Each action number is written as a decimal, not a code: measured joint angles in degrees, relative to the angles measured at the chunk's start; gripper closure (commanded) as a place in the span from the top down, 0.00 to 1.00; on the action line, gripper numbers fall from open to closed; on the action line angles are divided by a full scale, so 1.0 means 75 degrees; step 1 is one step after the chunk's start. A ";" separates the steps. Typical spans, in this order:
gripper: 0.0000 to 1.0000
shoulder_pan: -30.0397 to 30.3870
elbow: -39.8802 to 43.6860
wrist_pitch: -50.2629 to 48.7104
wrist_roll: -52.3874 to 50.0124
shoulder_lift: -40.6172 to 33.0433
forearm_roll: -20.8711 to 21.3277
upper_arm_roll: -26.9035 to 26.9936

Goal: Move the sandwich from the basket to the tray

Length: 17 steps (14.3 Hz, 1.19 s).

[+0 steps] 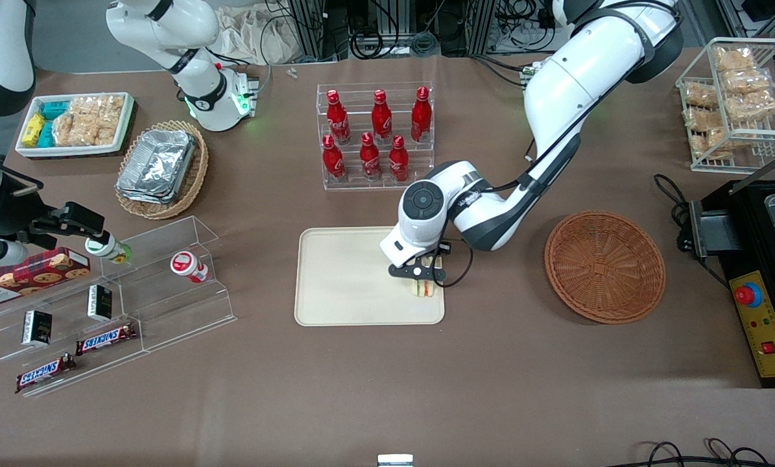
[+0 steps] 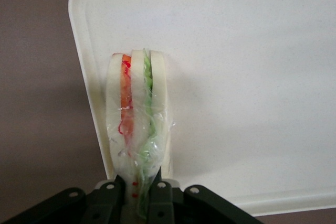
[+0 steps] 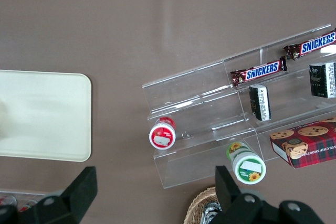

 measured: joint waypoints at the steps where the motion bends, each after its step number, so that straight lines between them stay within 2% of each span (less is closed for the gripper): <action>1: 1.00 0.0001 0.0018 0.0000 0.0000 0.0000 0.0001 0.0004; 8: 1.00 0.0102 0.0320 -0.0235 -0.0023 -0.0379 0.0008 0.0011; 14: 1.00 0.0918 0.0410 -0.2045 -0.0053 -0.2063 -0.0068 0.0002; 17: 1.00 0.1528 0.0403 -0.2593 -0.0033 -0.2856 -0.0631 0.0002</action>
